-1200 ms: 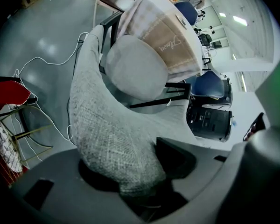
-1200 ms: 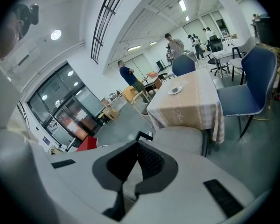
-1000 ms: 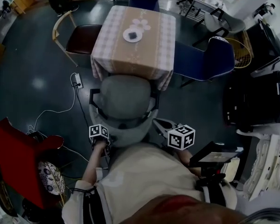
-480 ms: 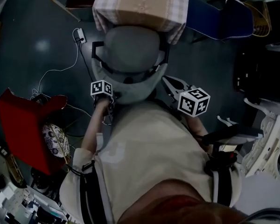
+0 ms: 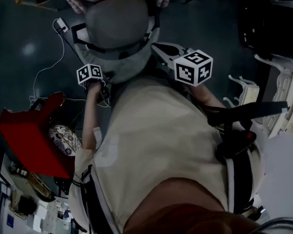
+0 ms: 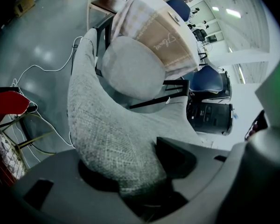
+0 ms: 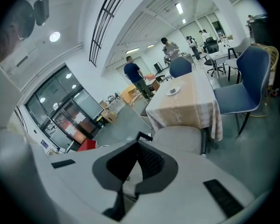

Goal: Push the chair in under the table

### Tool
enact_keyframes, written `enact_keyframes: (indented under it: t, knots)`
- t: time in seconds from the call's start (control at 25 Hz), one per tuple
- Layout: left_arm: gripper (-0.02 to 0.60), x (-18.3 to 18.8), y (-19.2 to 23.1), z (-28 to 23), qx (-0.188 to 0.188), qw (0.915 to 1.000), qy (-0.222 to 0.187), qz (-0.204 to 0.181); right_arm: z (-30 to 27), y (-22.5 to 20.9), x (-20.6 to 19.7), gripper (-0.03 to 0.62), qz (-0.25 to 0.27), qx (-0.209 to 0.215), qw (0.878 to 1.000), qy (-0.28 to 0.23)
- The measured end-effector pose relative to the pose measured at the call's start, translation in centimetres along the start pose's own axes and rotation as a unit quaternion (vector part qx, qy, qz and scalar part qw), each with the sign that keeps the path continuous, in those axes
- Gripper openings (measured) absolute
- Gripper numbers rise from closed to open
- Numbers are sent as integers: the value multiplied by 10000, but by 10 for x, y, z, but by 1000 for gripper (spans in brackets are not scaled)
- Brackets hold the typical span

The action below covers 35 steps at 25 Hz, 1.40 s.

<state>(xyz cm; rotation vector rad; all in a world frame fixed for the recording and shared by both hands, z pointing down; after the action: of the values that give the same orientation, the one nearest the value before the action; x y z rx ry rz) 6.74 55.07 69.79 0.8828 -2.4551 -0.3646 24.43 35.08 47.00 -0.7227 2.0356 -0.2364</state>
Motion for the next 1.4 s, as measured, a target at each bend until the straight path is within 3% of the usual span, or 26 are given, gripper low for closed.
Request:
enact_keyframes:
  t: [0.16,0.64,0.84,1.4]
  knots:
    - [244,-3,-4,4,-35,9995,-212,236,-2,0,6,11,124,300,9995,22]
    - [244,-15,-28,-7,161,9998,-136,43,52,-23,-11,11,-276,49,9994,-180]
    - [244,-1,-17,0,126,9998,-135,24,24,-22,-8,11,-469,43,9988,-123]
    - [245,7,-19,-2,50,9998,-142,-155,-2,-5,-2,11,-296,171,9994,91]
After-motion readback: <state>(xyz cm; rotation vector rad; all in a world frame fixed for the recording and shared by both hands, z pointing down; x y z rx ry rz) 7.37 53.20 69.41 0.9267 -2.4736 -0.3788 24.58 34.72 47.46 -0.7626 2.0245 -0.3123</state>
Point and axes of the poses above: the fingertips, and each gripper's own axes: z backward along the fingers, y to its left, x out of its top, the point moved 3 cm from there along z, backward along the fingers, and after that the axes turned 13 degrees about z, right-handed, at the moved point
